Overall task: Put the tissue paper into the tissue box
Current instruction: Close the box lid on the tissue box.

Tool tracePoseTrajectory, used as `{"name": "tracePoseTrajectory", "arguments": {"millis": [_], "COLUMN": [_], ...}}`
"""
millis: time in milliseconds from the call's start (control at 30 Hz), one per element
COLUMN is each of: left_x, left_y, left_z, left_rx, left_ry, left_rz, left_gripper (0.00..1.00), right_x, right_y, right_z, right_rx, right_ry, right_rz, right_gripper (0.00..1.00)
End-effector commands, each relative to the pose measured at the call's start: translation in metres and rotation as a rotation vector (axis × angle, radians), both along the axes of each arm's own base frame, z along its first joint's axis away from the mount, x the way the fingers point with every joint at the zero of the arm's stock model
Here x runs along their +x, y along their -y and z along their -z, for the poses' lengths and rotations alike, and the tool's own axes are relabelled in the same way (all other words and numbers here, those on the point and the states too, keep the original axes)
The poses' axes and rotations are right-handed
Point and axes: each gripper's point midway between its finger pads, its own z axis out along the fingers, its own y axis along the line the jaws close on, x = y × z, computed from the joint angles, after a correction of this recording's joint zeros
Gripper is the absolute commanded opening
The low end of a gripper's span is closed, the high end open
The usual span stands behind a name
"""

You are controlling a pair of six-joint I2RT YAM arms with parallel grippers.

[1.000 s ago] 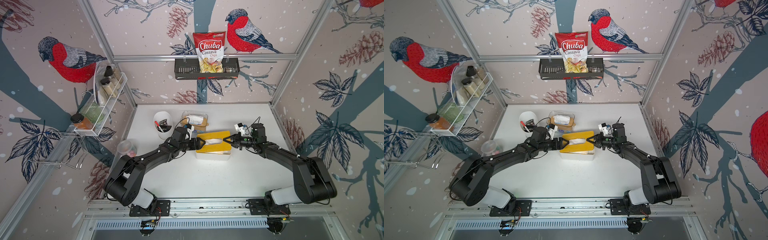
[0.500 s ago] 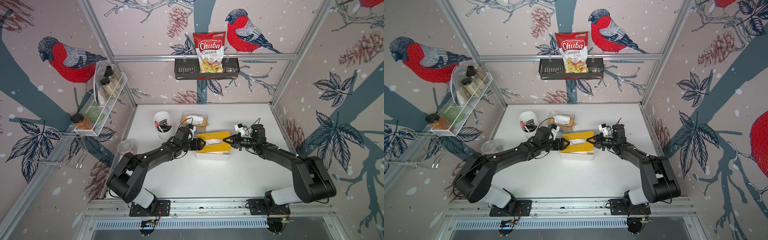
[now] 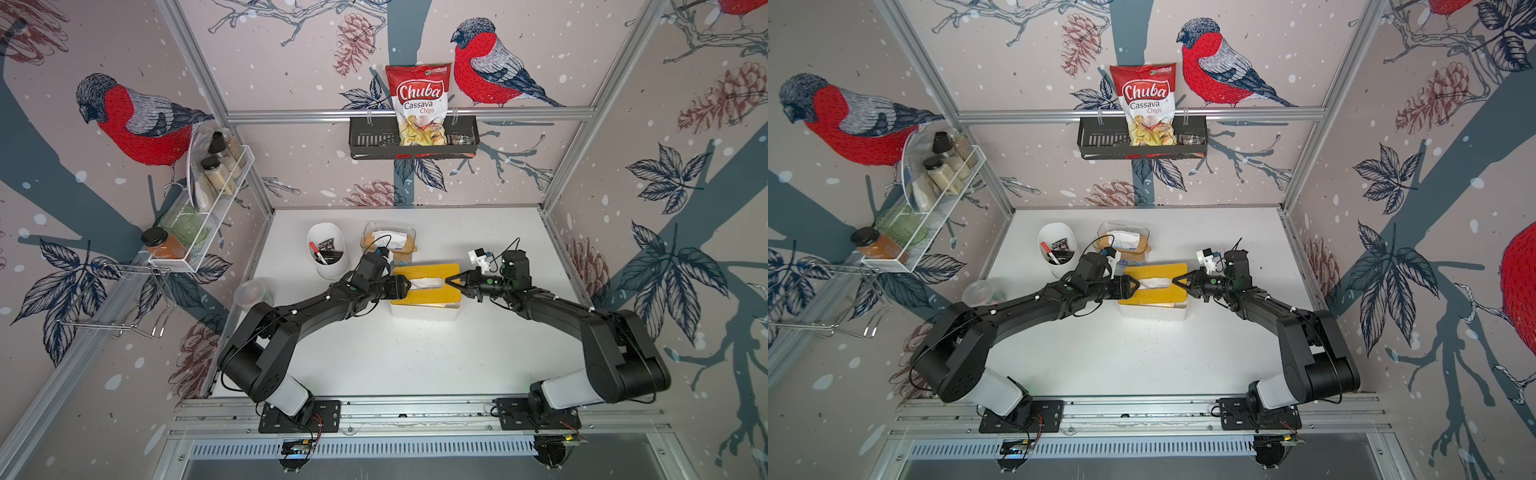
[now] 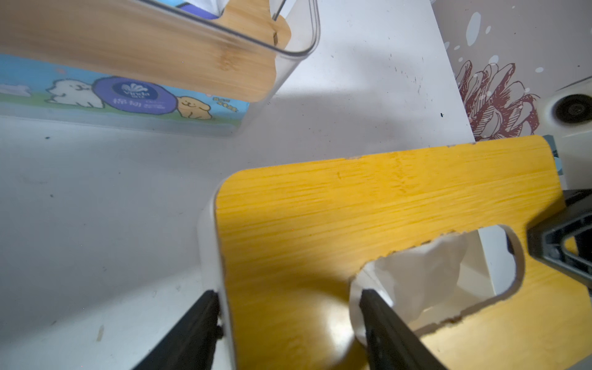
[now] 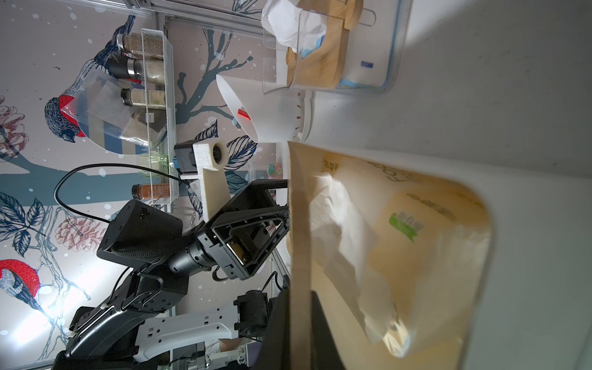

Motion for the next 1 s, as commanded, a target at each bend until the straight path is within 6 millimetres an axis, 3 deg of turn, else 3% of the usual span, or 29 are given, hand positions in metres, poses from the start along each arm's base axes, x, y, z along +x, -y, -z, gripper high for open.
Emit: {"name": "tracePoseTrajectory", "arguments": {"millis": [0, 200, 533, 967], "left_x": [-0.007, -0.009, -0.012, -0.015], "left_y": [0.013, 0.013, 0.015, 0.022], "left_z": [-0.006, -0.006, -0.009, -0.015], "left_rx": [-0.024, -0.008, -0.028, -0.119], "left_ry": [0.01, 0.014, 0.006, -0.027], "left_rz": [0.059, 0.056, 0.063, 0.075], "left_gripper": [0.69, 0.67, 0.75, 0.79], "right_x": [-0.008, -0.007, -0.007, -0.012], "right_y": [0.0, 0.003, 0.002, 0.002], "right_z": [0.015, 0.017, -0.001, 0.0], "right_rx": [-0.023, -0.03, 0.03, 0.06], "right_ry": [-0.085, -0.088, -0.071, -0.085], "right_rz": [0.002, 0.01, 0.011, 0.013], "right_gripper": [0.01, 0.04, 0.0, 0.0]}}
